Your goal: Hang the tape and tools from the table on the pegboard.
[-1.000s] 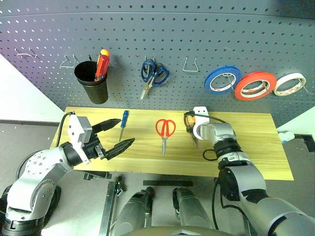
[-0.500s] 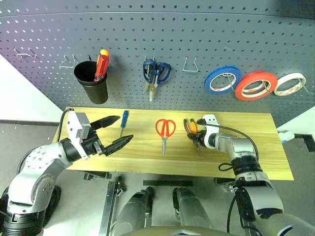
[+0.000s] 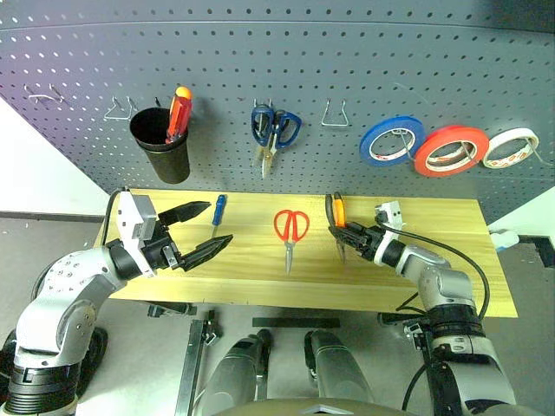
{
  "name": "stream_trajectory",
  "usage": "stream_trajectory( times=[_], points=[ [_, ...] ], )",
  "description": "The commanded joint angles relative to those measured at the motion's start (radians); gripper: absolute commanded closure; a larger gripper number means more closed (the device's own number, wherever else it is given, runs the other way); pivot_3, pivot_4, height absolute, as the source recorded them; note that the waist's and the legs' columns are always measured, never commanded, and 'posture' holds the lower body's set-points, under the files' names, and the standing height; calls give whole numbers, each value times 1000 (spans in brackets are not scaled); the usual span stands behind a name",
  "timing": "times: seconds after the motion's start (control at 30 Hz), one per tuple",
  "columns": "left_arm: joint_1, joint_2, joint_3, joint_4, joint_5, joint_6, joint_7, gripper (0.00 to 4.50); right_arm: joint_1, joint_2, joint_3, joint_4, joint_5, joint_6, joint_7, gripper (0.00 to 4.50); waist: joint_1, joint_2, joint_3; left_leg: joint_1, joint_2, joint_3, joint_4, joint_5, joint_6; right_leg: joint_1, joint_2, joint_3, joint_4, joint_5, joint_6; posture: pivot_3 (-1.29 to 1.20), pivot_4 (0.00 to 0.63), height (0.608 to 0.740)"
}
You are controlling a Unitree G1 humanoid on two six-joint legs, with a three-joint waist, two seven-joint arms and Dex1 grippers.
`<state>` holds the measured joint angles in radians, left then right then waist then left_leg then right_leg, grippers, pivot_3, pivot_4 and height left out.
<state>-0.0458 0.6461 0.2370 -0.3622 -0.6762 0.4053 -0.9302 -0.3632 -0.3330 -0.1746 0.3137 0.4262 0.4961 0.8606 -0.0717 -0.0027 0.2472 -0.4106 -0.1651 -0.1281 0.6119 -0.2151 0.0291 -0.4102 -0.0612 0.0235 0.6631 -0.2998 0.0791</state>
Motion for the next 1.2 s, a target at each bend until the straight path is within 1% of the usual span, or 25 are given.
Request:
stream_trajectory(
  times=[0.03,0.13,0.3,0.5,0.57,0.63,0.87,1.03,1.13,1.2],
  points=[
    [-15,14,18,4,-2,-17,-12,0,31,10,-35,-143,107,-13,60,2375,0,0,0,0,0,0,0,0,0,0,0,0,0,0,0,-187,209,740],
    [-32,19,14,26,12,-29,-21,0,70,20,-39,-223,138,-76,84,2375,0,0,0,0,0,0,0,0,0,0,0,0,0,0,0,-198,194,740],
    [-62,16,10,58,26,-40,-34,0,77,31,-37,-300,187,-106,86,2375,-2,0,-1,0,0,0,1,0,0,0,0,0,0,0,0,-211,170,740],
    [-91,4,2,89,36,-51,-38,0,-2,46,-52,-320,246,-104,47,2375,-3,0,-4,0,0,0,2,1,-1,0,0,0,2,0,0,-221,140,740],
    [-97,-1,7,94,34,-52,-33,0,-28,53,-50,-327,249,-112,28,2375,-3,0,-6,0,0,1,2,4,-7,0,0,0,2,1,0,-222,130,740],
    [-103,-6,11,99,36,-57,-26,0,-56,64,-52,-326,256,-121,7,2375,-4,-1,-9,0,0,1,2,5,-7,0,0,0,2,1,0,-220,121,740],
    [-99,-15,25,93,19,-53,-12,0,-130,84,-50,-337,268,-150,-26,2375,-5,-1,-27,0,0,1,3,5,-7,0,1,0,3,1,0,-216,98,740],
    [-99,-26,28,84,1,-42,-1,0,-174,87,-49,-345,282,-164,-38,2375,-10,-1,-48,0,0,1,3,5,-8,0,1,0,3,1,0,-217,84,740],
    [-98,-26,26,85,2,-44,0,0,-228,86,-56,-304,257,-200,-67,2375,-23,-1,-57,0,0,1,4,5,-8,0,1,0,4,2,1,-215,77,740],
    [-100,-26,23,88,4,-50,1,0,-265,89,-57,-263,214,-240,-114,2375,-30,-1,-64,0,0,1,5,6,-8,0,1,0,4,3,1,-215,77,740]
  ],
)
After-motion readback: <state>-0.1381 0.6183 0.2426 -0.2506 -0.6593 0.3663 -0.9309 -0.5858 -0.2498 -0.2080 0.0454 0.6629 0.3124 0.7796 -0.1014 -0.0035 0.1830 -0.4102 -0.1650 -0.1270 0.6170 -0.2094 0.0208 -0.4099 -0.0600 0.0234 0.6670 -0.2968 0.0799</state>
